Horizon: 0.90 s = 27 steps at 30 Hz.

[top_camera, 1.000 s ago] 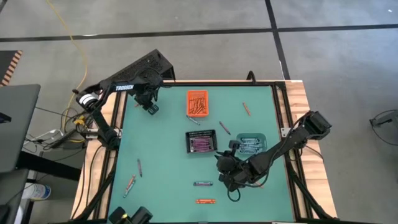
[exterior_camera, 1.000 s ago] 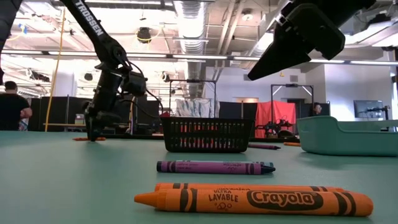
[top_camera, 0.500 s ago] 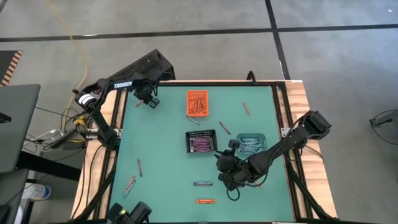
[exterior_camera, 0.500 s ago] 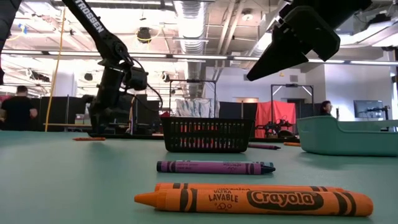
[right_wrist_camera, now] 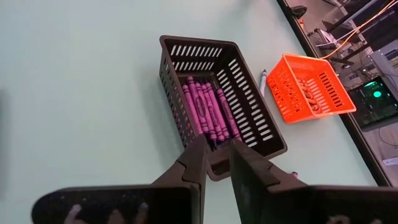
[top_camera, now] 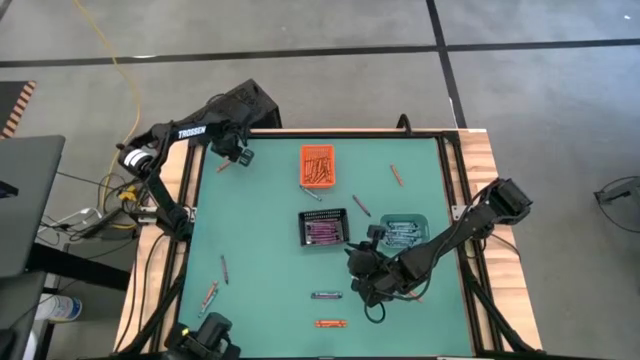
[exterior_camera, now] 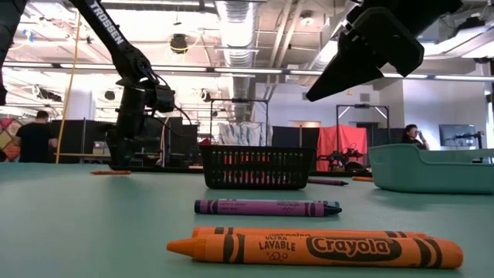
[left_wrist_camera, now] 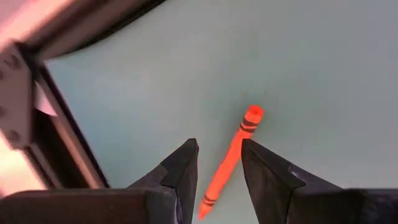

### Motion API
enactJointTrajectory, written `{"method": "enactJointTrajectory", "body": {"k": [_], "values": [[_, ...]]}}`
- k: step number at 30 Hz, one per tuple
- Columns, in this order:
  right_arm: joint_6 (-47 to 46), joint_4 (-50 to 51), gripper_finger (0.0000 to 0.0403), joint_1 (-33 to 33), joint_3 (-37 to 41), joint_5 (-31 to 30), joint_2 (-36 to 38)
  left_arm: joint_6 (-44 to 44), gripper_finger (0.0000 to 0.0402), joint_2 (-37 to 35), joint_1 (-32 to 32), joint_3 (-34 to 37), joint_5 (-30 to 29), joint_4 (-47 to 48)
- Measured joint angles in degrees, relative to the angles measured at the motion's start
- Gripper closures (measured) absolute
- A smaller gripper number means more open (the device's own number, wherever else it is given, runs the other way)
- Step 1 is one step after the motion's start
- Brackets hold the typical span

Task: Sort crayons
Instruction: Put the orange crayon into the orange bin

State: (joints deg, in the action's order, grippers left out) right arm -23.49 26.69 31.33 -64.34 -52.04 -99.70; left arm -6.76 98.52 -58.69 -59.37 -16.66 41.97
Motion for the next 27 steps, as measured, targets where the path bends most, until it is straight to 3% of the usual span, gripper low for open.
{"method": "enactJointTrajectory", "body": {"k": [22,27], "values": [[0.0,0.0,0.0331,0.0,0.0,1.2,0.0,-3.8,0.0356,2.1,-0.2,0.7,5.8,-4.1],[0.0,0.0,0.0331,0.0,0.0,1.2,0.0,-3.8,0.0357,3.5,-0.2,0.4,10.5,-3.7]]}}
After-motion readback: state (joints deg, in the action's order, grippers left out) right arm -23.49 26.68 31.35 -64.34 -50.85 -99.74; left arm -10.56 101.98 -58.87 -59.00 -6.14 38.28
